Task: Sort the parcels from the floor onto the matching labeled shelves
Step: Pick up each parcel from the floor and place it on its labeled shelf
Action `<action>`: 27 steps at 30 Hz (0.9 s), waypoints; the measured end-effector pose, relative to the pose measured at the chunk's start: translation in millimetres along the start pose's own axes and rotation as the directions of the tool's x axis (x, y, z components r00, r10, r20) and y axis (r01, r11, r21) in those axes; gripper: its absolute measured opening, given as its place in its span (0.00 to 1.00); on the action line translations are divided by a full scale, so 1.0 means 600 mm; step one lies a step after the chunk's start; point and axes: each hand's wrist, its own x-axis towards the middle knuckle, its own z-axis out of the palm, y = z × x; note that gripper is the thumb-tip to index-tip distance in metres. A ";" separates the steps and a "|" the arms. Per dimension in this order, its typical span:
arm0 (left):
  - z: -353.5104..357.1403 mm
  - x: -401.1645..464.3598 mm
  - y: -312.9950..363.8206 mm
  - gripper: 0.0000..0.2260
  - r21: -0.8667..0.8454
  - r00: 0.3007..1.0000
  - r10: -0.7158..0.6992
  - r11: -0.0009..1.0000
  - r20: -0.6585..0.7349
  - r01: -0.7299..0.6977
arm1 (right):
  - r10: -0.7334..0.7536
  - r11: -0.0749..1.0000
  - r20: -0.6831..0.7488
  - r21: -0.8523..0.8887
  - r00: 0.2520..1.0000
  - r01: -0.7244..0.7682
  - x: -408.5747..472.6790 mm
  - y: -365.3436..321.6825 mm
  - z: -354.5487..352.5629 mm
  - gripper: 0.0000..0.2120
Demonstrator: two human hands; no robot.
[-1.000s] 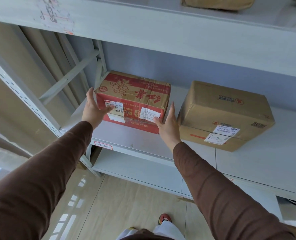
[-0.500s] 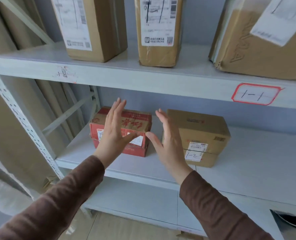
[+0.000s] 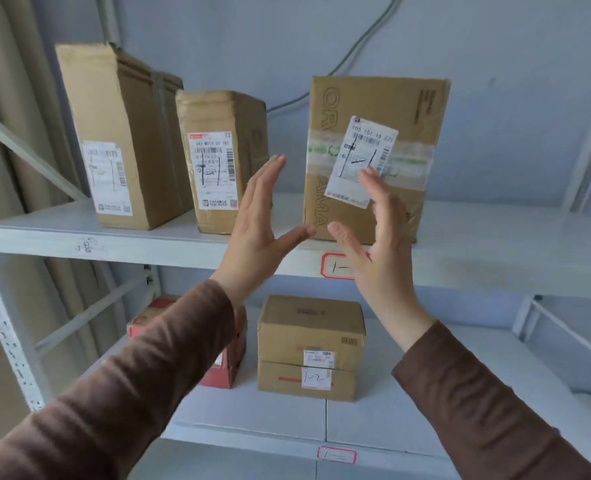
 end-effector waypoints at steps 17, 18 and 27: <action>0.112 0.093 -0.064 0.46 0.059 0.877 -0.440 0.897 0.193 0.437 | 0.539 0.842 0.172 -0.117 0.825 -0.526 0.066 0.181 -0.079 0.43; 0.115 0.093 -0.067 0.45 0.063 0.878 -0.439 0.898 0.190 0.436 | 0.536 0.844 0.172 -0.134 0.826 -0.520 0.067 0.182 -0.077 0.42; 0.140 0.122 -0.087 0.46 0.081 0.848 -0.481 0.876 0.222 0.475 | 0.557 0.821 0.202 -0.280 0.806 -0.497 0.098 0.206 -0.070 0.37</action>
